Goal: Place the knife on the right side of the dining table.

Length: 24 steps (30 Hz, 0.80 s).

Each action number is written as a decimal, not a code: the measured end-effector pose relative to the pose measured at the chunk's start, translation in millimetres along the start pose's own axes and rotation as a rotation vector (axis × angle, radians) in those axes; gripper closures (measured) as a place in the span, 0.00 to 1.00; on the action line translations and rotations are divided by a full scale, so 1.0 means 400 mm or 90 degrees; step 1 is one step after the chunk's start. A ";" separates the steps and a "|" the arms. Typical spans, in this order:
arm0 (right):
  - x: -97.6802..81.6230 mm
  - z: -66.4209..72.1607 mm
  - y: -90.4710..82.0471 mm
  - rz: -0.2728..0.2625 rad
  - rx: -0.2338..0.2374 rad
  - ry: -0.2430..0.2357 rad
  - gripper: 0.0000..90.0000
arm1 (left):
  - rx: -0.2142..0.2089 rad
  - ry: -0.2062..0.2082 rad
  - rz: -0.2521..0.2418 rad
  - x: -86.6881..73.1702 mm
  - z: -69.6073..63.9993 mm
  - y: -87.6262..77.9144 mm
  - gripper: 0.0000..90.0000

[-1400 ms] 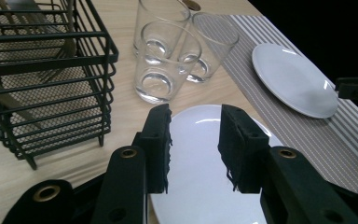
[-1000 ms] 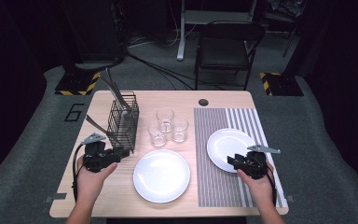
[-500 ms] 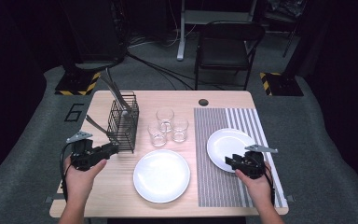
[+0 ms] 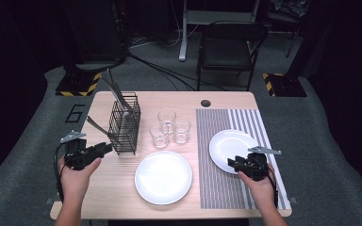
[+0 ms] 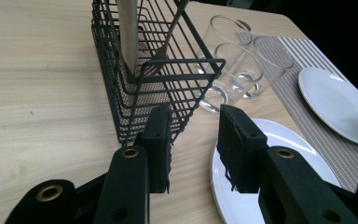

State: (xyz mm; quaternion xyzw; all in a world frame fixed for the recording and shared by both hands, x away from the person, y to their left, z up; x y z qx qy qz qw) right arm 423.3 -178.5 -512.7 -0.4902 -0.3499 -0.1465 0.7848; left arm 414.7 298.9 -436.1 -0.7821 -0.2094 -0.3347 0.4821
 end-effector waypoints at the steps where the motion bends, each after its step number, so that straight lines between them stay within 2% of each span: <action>1: 0.000 0.000 0.000 0.001 -0.001 0.000 0.63 | 0.002 0.000 -0.001 0.000 0.003 0.001 0.72; 11: -0.001 -0.003 0.001 0.001 0.000 0.004 0.63 | 0.011 -0.013 0.005 0.001 0.026 0.009 0.72; 16: -0.001 -0.002 0.000 0.001 0.001 0.004 0.63 | 0.025 -0.022 -0.006 0.013 0.036 0.011 0.72; 17: -0.001 -0.002 0.000 0.001 0.001 0.004 0.63 | 0.027 -0.014 -0.003 0.016 0.040 0.010 0.72; 24: -0.002 -0.002 0.000 0.002 0.000 0.005 0.63 | 0.046 -0.015 -0.010 0.034 0.053 0.020 0.72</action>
Point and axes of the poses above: each handheld gripper's, and its own axes: y roughly forward along the jaws, x roughly out of its top, z roughly to its left, the point moved 7 cm from there along y, roughly forward along the jaws, and after that the axes turned 5 degrees about z, right-handed, at the moved point
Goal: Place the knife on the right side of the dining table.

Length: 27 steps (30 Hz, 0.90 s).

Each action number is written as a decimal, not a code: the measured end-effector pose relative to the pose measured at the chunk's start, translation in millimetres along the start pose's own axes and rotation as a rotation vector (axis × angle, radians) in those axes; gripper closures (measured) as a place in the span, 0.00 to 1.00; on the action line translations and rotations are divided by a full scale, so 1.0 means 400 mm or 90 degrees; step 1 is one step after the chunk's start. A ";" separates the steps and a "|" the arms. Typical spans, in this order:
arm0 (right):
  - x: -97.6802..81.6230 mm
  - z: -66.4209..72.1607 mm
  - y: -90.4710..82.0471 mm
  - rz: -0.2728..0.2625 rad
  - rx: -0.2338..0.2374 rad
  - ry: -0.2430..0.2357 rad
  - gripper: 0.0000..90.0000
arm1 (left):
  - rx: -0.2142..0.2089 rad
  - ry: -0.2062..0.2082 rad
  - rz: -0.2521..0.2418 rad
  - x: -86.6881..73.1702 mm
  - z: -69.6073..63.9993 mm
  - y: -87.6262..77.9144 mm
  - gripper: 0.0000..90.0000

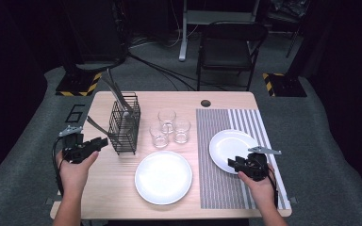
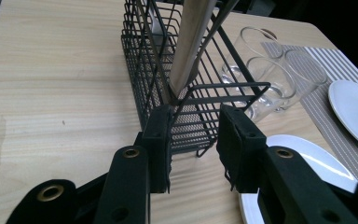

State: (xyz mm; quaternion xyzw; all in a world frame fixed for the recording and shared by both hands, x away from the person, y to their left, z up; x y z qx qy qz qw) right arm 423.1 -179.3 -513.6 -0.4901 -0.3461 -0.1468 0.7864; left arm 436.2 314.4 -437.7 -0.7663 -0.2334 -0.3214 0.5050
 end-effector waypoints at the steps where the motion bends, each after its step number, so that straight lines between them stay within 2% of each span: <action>1: 0.000 0.000 0.000 -0.001 0.001 0.001 0.63 | 0.003 0.002 -0.002 0.002 0.002 0.003 0.72; 7: -0.001 -0.002 0.002 0.002 0.001 0.002 0.63 | 0.008 -0.006 0.001 0.013 0.012 0.016 0.72; 16: -0.004 -0.003 0.004 0.005 -0.001 0.003 0.63 | 0.005 -0.010 -0.014 0.034 0.016 0.030 0.74; 23: -0.005 -0.003 0.005 0.007 0.001 0.003 0.63 | 0.010 0.000 -0.021 0.045 0.019 0.038 0.76; 27: -0.005 -0.003 0.006 0.007 0.003 0.004 0.63 | 0.009 -0.004 -0.030 0.052 0.020 0.037 0.77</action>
Point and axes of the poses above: each handheld gripper's, and its own axes: y roughly forward along the jaws, x roughly out of its top, z roughly to its left, the point moved 7 cm from there along y, roughly forward along the jaws, and after that the axes turned 5 degrees about z, right-handed, at the moved point
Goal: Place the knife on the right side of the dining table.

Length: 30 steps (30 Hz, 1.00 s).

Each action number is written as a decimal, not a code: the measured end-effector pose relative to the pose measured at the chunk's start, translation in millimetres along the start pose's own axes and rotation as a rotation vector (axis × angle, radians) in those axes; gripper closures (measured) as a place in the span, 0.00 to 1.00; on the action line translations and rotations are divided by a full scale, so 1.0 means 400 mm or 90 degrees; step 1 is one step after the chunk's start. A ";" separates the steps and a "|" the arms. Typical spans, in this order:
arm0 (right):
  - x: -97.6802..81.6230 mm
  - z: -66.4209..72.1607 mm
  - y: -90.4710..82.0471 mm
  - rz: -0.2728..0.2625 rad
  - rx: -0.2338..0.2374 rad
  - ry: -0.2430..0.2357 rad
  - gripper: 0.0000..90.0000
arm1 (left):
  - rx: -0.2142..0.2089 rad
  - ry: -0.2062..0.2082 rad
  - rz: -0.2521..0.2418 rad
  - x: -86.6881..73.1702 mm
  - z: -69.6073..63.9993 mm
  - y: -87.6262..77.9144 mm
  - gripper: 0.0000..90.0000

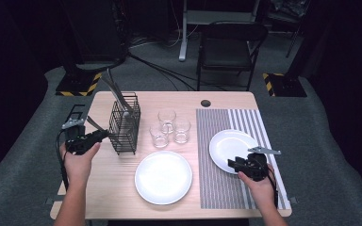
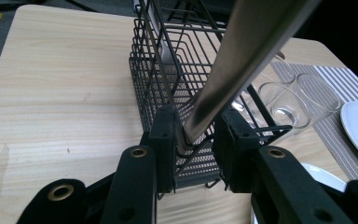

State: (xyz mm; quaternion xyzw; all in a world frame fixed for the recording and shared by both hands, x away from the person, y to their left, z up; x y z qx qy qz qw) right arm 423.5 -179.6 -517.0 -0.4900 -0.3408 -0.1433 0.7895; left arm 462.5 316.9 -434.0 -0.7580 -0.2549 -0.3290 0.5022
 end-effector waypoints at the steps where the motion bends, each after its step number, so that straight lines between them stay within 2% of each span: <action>1: 0.000 0.000 0.000 0.000 0.000 0.000 0.63 | 0.000 0.000 0.000 0.000 0.000 0.000 0.77; 12: -0.001 -0.001 0.001 0.001 0.001 0.000 0.63 | 0.003 0.014 -0.010 0.012 -0.004 0.007 0.84; 23: -0.001 -0.002 0.002 0.001 0.002 0.000 0.63 | 0.034 0.035 -0.021 0.026 -0.006 0.019 0.88; 30: -0.001 -0.002 0.003 0.001 0.002 -0.002 0.63 | 0.048 0.040 -0.030 0.034 -0.005 0.030 0.89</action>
Point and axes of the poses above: each handheld gripper's, and its own axes: y roughly forward along the jaws, x roughly out of its top, z roughly to its left, the point moved 7 cm from there along y, roughly forward along the jaws, and after that the axes turned 5 degrees about z, right-handed, at the moved point
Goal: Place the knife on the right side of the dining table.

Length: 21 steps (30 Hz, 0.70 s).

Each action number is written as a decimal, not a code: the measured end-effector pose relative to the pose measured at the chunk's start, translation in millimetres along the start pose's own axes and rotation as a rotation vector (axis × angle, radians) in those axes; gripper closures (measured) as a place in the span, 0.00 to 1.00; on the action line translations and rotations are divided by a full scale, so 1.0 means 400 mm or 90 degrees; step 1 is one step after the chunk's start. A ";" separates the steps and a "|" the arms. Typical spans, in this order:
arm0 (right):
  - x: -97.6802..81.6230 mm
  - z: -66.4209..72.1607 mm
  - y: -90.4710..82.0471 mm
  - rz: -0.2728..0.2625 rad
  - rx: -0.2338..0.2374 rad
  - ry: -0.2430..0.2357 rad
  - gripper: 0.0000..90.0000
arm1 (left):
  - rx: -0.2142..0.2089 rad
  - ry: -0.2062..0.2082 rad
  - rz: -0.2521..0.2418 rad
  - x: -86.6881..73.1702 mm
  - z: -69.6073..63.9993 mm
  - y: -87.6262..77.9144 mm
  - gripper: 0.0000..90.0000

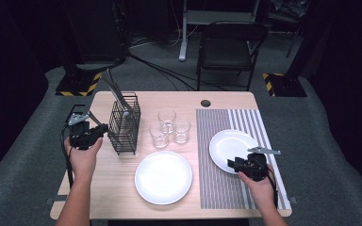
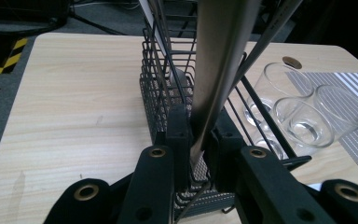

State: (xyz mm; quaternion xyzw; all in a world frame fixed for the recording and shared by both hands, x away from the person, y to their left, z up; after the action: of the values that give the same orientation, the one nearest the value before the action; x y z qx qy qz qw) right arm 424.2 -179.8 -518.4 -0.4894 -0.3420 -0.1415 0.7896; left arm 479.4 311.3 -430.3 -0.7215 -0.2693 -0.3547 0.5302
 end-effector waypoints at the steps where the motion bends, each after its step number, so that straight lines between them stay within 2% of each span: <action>1: 0.000 0.000 0.000 0.000 0.000 0.000 0.63 | 0.002 0.001 0.001 0.000 0.000 0.001 0.89; 16: 0.000 -0.001 0.000 0.001 0.002 0.006 0.63 | 0.023 0.002 -0.014 0.011 -0.001 0.017 0.90; 21: -0.001 -0.001 0.000 0.001 0.002 0.005 0.63 | 0.023 0.009 -0.014 0.015 -0.002 0.022 0.91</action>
State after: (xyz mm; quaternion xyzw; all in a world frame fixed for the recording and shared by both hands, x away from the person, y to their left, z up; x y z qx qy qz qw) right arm 424.1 -180.4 -518.6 -0.4877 -0.3384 -0.1420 0.7921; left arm 489.5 307.9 -430.3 -0.7064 -0.2800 -0.3607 0.5409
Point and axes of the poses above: each handheld gripper's, and its own axes: y roughly forward along the jaws, x roughly out of its top, z roughly to its left, the point moved 7 cm from there along y, roughly forward along the jaws, and after that the axes turned 5 degrees about z, right-handed, at the moved point
